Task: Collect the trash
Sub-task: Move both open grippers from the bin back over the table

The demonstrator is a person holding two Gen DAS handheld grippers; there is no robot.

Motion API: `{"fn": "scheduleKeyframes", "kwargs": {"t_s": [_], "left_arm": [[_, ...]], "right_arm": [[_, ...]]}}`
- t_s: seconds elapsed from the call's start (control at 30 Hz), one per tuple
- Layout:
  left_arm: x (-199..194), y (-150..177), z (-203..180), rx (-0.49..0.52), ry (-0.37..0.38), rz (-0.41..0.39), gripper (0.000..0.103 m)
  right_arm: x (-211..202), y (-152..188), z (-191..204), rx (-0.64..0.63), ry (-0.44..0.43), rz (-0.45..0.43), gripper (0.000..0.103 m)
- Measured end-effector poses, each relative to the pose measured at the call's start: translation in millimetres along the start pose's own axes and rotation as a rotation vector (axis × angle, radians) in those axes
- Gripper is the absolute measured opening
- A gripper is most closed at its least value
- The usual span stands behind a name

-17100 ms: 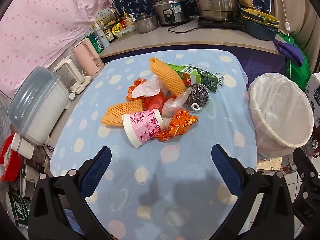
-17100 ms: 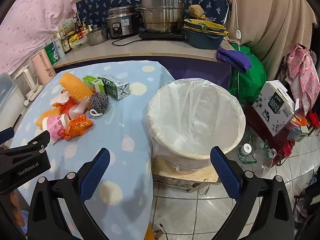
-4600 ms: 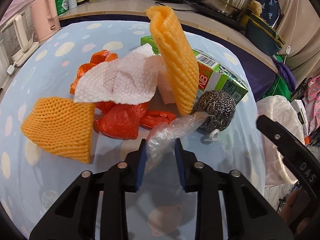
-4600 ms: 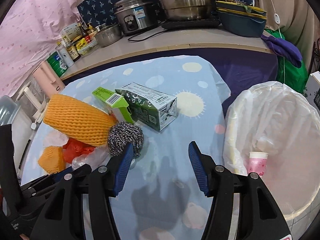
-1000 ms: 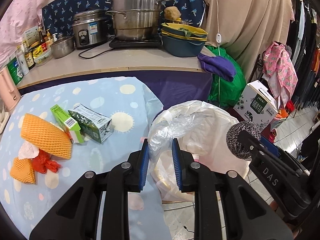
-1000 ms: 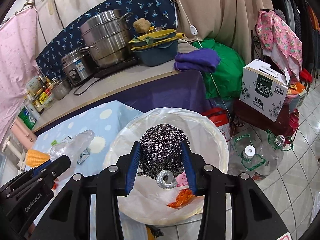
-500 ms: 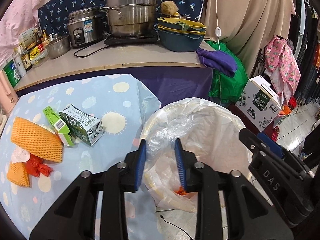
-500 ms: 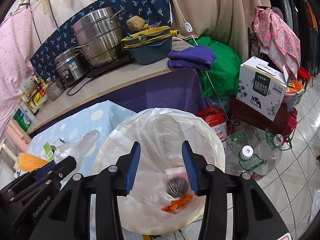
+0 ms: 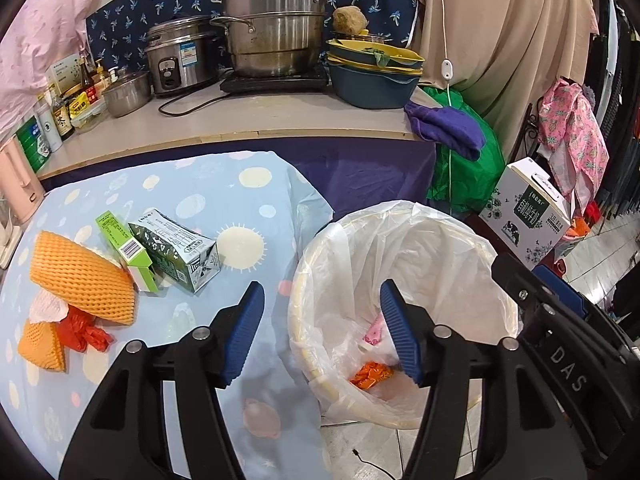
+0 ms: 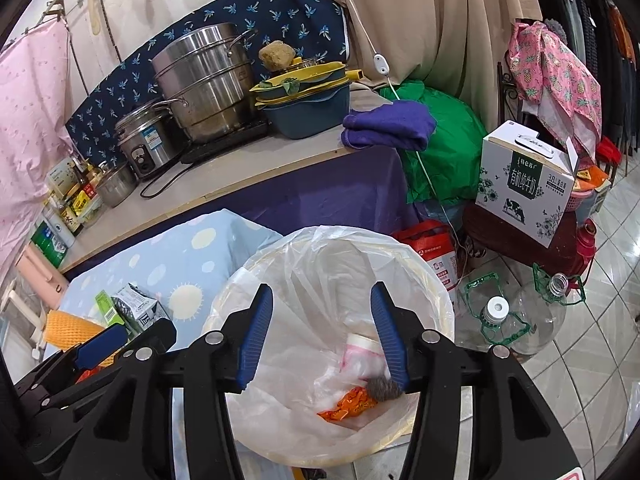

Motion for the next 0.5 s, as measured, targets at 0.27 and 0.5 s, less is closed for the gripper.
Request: {"fn": "scheduleKeyframes", "kwargs": {"t_s": [0.27,0.5], "left_arm": [[-4.0,-2.5,10.9,-0.028,0.0,-0.005,0.058],[-7.4,-2.9,28.6,-0.054,-0.018,-0.008,0.058]], "right_arm": [[-1.8,-0.2,12.7,-0.018,-0.009,0.0,0.051],[-3.1,-1.9,27.8,-0.043,-0.02,-0.002,0.053]]}}
Point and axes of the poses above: each gripper's, at about its wrist camera, not at the fingertips, and x roughly the way its jaws point, z to its left, y to its underside, the point moved 2 cm from there along x, roughly the way its jaws point, and after that the axes turned 3 degrees about -x, right-handed, at the moved point
